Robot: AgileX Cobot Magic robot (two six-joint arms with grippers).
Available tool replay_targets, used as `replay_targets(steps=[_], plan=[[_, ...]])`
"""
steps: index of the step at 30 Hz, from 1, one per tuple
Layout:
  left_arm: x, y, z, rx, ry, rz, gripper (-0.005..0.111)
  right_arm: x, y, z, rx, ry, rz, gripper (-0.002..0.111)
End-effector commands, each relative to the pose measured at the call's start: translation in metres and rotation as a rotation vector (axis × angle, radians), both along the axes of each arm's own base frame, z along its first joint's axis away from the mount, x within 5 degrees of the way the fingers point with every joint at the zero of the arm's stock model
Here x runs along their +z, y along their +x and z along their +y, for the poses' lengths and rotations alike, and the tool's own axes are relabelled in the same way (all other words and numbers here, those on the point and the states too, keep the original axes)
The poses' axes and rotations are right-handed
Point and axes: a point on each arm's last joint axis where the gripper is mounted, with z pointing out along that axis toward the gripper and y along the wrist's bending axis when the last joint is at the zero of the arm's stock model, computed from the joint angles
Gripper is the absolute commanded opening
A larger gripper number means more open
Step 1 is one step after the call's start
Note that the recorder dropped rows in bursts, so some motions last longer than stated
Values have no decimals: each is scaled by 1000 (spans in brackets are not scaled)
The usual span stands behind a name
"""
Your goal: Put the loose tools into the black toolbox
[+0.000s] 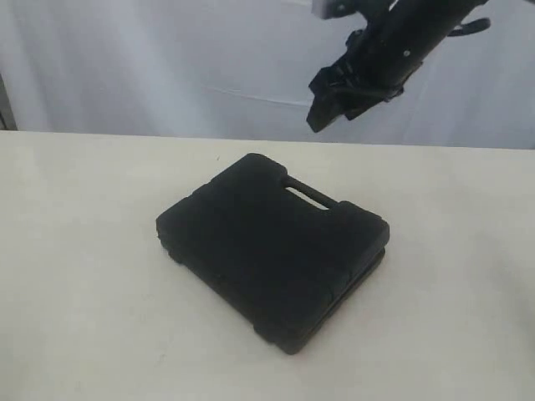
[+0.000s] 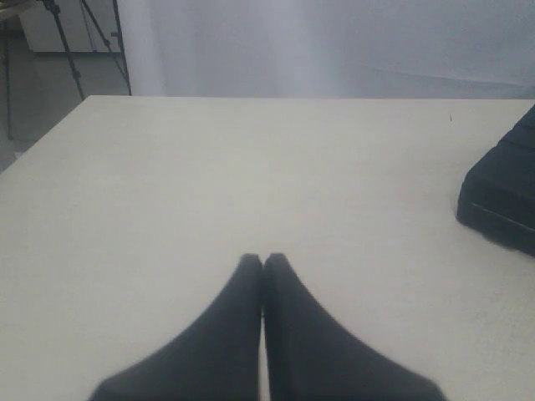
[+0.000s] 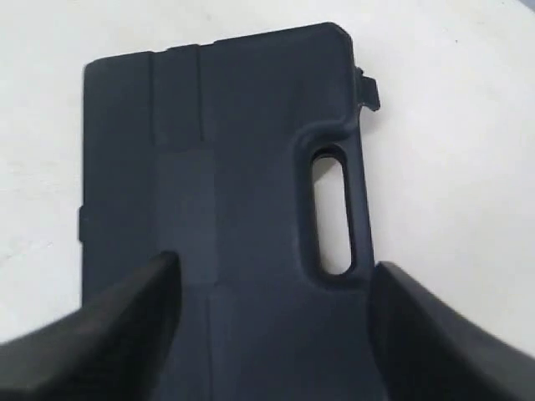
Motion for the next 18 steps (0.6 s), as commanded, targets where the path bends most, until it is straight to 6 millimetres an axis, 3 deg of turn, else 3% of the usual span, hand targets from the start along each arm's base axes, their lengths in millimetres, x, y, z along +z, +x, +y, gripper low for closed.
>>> replay_targets(steps=[1, 7, 11, 16, 18], plan=[[0, 0, -1, -4, -12, -8, 0, 39, -35, 1, -77, 38, -22, 60], [0, 0, -1, -4, -12, -8, 0, 64, -107, 9, -90, 45, -46, 55], [0, 0, -1, -4, -12, -8, 0, 73, -167, 19, -114, 99, -66, 55], [0, 0, -1, -4, -12, -8, 0, 65, -231, 38, -93, 233, -83, 55], [0, 0, -1, -4, -12, -8, 0, 58, -243, 42, -101, 272, -150, 54]])
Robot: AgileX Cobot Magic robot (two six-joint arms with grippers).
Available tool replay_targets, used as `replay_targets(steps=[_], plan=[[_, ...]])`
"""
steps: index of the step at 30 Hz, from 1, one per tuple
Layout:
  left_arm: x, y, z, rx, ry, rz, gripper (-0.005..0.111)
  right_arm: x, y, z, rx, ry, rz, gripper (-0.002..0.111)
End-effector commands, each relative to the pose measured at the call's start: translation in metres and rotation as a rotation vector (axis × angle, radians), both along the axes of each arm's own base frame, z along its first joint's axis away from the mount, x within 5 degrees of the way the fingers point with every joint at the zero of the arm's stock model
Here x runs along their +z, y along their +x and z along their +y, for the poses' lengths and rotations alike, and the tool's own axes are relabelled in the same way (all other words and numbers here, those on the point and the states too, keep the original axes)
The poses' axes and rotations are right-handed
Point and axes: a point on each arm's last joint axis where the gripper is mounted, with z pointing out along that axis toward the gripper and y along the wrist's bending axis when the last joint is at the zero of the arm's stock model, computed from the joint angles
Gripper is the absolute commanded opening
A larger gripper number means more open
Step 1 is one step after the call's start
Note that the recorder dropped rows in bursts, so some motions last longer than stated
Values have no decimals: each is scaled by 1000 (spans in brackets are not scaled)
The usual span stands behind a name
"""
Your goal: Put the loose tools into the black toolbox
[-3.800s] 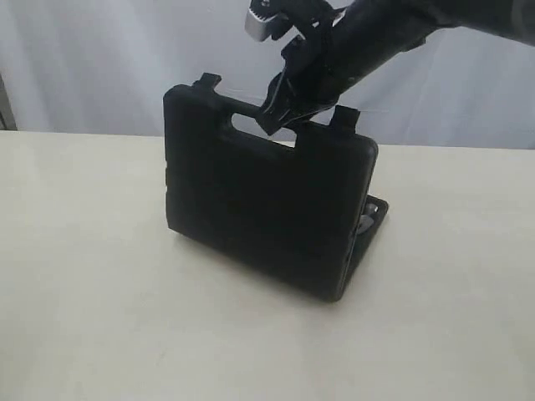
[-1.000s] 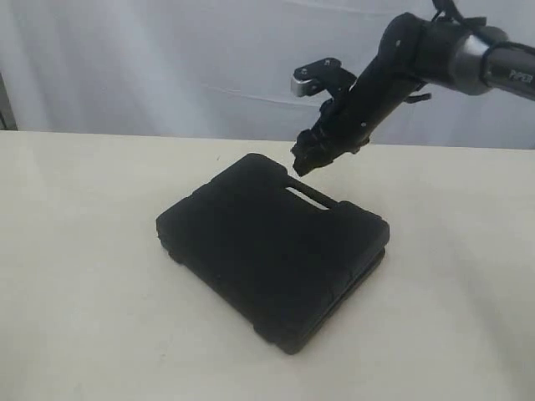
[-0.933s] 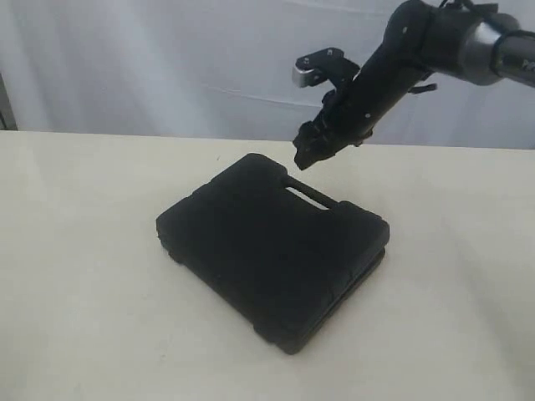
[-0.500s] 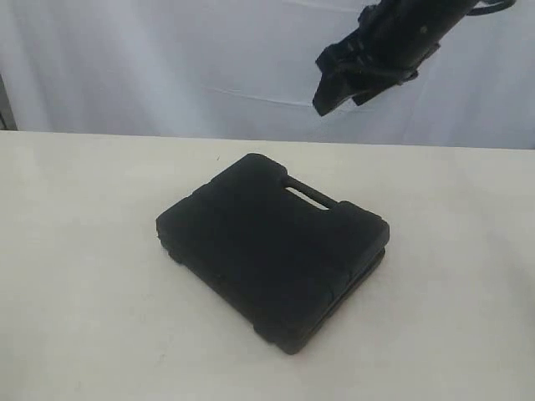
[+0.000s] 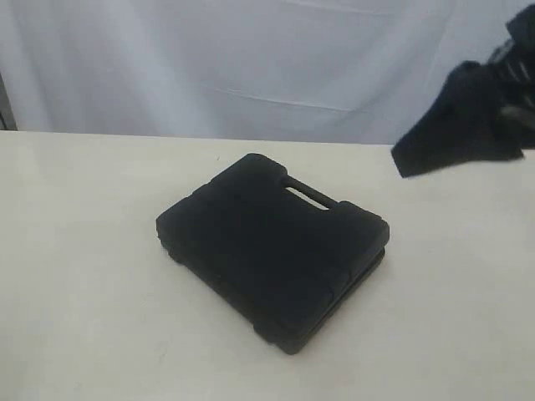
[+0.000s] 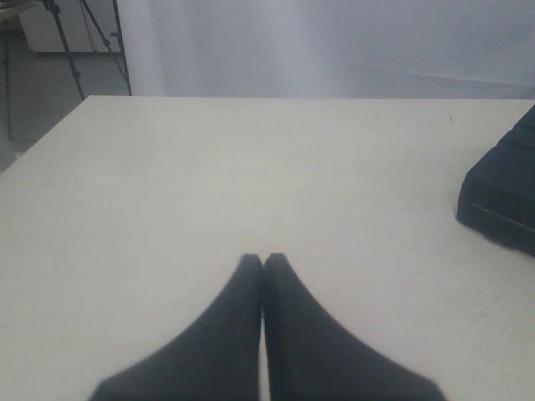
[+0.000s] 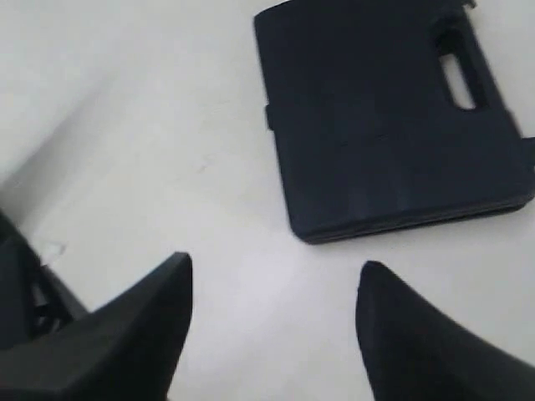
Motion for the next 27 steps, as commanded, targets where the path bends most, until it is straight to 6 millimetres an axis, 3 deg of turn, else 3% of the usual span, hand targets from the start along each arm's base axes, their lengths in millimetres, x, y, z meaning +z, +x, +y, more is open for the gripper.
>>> replay_targets(steps=[1, 3, 6, 10, 16, 23, 27], plan=[[0, 0, -1, -4, -12, -8, 0, -16, -32, 8, -32, 91, -127, 53], [0, 0, -1, -4, -12, -8, 0, -26, -32, 6, -105, 114, -230, 48], [0, 0, -1, -4, -12, -8, 0, -36, -28, 1, -230, 188, -346, 29], [0, 0, -1, -4, -12, -8, 0, -47, -27, 8, -285, 384, -302, 1], [0, 0, -1, -4, -12, -8, 0, -51, -27, 9, -310, 450, -287, 0], [0, 0, -1, -4, -12, -8, 0, -43, -21, 12, -339, 437, -403, 0], [0, 0, -1, -4, -12, -8, 0, -39, -30, 18, -299, 389, -510, 0]])
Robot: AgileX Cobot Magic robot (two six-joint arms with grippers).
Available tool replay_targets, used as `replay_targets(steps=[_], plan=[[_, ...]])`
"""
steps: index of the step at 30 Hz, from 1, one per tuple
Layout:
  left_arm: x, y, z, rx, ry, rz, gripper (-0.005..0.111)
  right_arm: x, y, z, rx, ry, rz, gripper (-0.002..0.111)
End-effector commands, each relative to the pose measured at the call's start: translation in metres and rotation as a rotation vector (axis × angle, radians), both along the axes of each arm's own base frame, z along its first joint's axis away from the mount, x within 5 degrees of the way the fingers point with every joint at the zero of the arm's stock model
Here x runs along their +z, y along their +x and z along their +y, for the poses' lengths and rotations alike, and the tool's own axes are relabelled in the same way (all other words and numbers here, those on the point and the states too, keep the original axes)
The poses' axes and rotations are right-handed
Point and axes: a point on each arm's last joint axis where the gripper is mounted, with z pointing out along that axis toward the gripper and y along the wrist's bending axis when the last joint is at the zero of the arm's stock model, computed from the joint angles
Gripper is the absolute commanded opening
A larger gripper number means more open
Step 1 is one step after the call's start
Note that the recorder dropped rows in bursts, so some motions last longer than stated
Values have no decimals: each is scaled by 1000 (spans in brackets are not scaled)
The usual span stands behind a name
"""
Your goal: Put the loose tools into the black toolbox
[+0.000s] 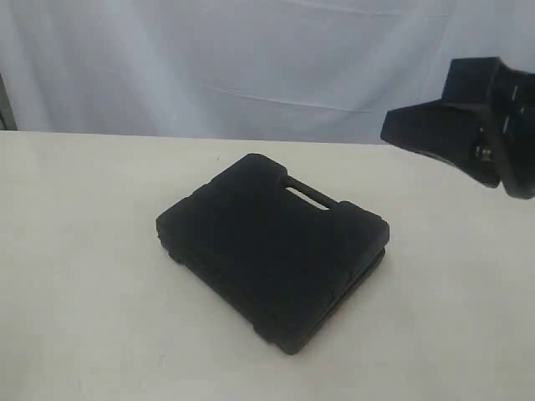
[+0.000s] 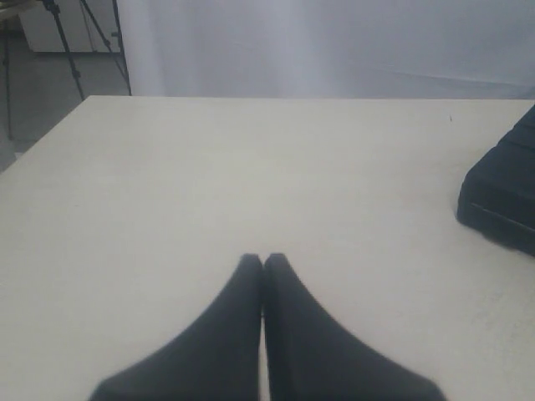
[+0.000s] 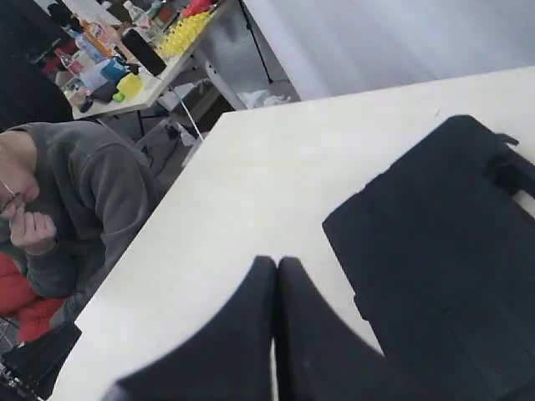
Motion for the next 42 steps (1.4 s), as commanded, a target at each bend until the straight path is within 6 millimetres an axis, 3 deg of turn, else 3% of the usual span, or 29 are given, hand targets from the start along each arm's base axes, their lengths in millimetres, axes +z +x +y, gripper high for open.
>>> replay_targets(steps=[1, 9, 14, 21, 24, 26, 35, 42], plan=[[0, 0, -1, -4, -12, -8, 0, 5, -11, 3, -18, -92, -138, 0], [0, 0, -1, -4, -12, -8, 0, -13, -56, -12, -117, -250, -294, 0], [0, 0, -1, -4, -12, -8, 0, -29, -78, -38, -337, -295, -261, 0], [0, 0, -1, -4, -12, -8, 0, -83, -106, -48, -452, -542, -174, 0], [0, 0, -1, -4, -12, -8, 0, -109, -116, -52, -523, -542, -95, 0], [0, 0, -1, -4, -12, -8, 0, -126, -120, -55, -570, -539, -64, 0], [0, 0, -1, -4, -12, -8, 0, -167, -132, -53, -563, -643, -61, 0], [0, 0, -1, -4, -12, -8, 0, -170, -136, -51, -547, -671, -48, 0]])
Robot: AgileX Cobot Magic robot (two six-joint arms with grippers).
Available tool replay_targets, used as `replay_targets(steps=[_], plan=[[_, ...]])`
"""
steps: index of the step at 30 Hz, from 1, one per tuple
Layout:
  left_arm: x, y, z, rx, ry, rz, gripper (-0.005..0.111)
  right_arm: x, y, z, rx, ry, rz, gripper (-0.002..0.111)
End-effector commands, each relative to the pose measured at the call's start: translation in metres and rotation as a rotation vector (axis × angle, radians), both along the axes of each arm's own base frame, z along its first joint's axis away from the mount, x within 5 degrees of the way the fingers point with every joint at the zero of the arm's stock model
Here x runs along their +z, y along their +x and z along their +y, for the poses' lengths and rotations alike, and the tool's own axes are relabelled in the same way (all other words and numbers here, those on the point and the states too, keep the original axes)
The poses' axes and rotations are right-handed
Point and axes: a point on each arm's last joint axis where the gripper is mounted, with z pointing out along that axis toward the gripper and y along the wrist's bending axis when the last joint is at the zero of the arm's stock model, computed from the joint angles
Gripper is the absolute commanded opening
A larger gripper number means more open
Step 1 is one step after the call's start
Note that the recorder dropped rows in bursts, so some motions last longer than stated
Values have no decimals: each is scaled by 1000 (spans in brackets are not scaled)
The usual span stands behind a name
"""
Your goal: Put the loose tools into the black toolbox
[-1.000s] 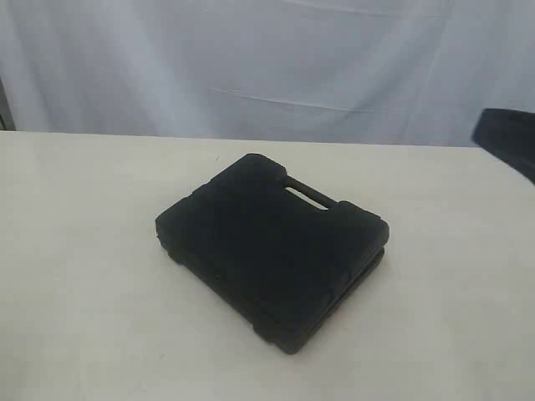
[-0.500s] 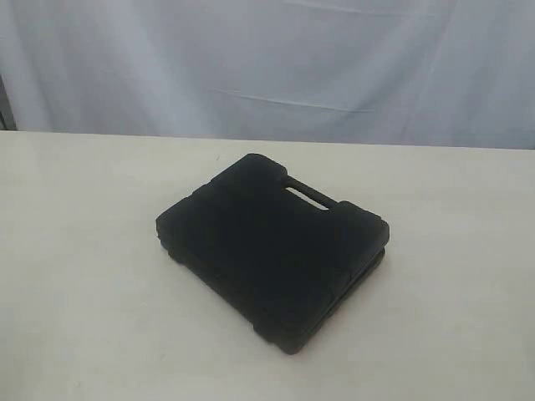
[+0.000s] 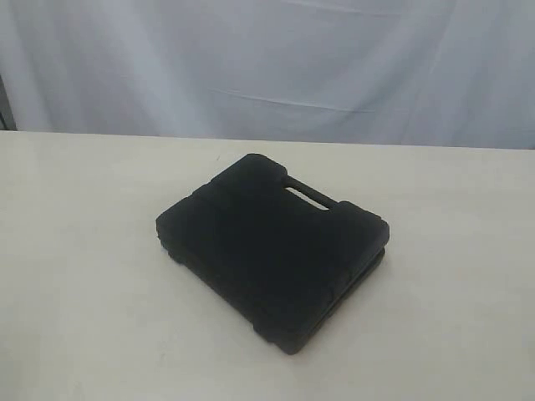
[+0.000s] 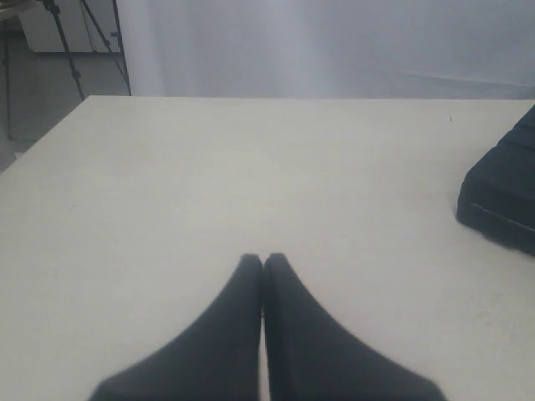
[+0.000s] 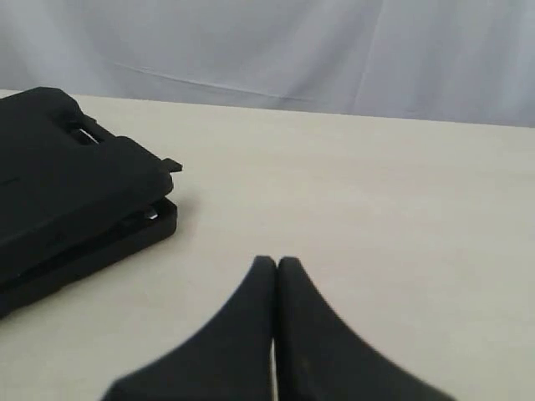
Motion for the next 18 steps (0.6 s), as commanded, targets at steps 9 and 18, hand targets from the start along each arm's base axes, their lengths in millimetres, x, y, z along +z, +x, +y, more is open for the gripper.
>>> replay_targets(steps=[9, 18], plan=[[0, 0, -1, -4, -12, -8, 0, -3, -2, 0, 7, -39, 35, 0], [0, 0, -1, -4, -12, -8, 0, -3, -2, 0, 7, -39, 35, 0]])
